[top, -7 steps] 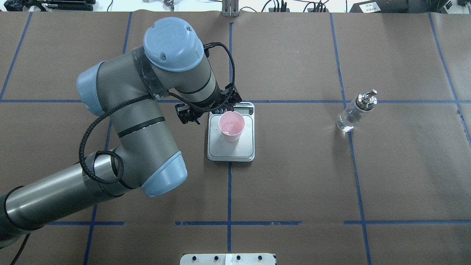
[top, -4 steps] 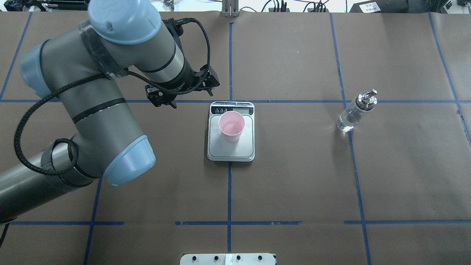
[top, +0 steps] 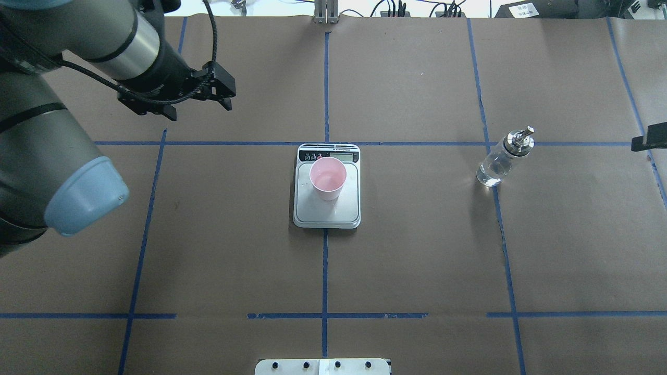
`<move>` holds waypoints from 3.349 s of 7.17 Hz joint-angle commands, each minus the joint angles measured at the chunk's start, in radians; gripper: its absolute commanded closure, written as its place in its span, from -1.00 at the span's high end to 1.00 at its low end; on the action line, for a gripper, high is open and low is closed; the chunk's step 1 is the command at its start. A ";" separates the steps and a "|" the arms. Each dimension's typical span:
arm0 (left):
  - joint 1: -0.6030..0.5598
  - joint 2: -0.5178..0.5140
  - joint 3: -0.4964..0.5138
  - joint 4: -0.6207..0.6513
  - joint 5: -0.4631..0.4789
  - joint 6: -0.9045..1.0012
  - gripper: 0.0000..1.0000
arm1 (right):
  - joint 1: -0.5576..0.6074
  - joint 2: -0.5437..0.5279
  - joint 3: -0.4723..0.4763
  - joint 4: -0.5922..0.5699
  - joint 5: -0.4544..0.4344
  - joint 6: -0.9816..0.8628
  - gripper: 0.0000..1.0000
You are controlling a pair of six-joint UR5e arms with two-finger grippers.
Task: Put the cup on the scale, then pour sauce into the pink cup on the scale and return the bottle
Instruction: 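Withdraw the left arm while the right gripper approaches the glass bottle, then move the right gripper up to the glass bottle's base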
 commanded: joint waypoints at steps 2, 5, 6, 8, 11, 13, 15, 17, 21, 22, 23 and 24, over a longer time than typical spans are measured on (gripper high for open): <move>-0.125 0.033 -0.021 0.071 -0.002 0.223 1.00 | -0.369 -0.118 0.099 0.125 -0.406 0.252 1.00; -0.159 0.062 -0.027 0.078 -0.002 0.266 1.00 | -0.738 -0.188 0.102 0.235 -0.854 0.427 1.00; -0.165 0.089 -0.030 0.077 -0.004 0.321 1.00 | -0.823 -0.187 0.091 0.235 -0.947 0.471 1.00; -0.226 0.203 -0.050 0.068 -0.007 0.607 1.00 | -0.929 -0.182 0.012 0.296 -1.189 0.505 1.00; -0.416 0.397 -0.029 -0.039 -0.024 1.051 1.00 | -0.999 -0.179 -0.206 0.527 -1.400 0.490 1.00; -0.563 0.413 0.179 -0.178 -0.096 1.101 1.00 | -1.000 -0.170 -0.262 0.621 -1.425 0.418 1.00; -0.587 0.430 0.270 -0.306 -0.093 1.128 1.00 | -1.005 -0.099 -0.313 0.622 -1.485 0.404 1.00; -0.592 0.491 0.332 -0.441 -0.090 1.268 1.00 | -1.003 -0.051 -0.337 0.623 -1.496 0.334 1.00; -0.599 0.495 0.421 -0.481 -0.090 1.279 1.00 | -0.971 0.005 -0.369 0.626 -1.507 0.244 1.00; -0.600 0.485 0.456 -0.489 -0.090 1.282 1.00 | -0.929 0.046 -0.398 0.626 -1.501 0.237 1.00; -0.598 0.482 0.461 -0.489 -0.090 1.280 1.00 | -0.899 0.064 -0.406 0.628 -1.499 0.189 1.00; -0.598 0.482 0.462 -0.489 -0.091 1.280 1.00 | -0.885 0.069 -0.423 0.628 -1.497 0.184 1.00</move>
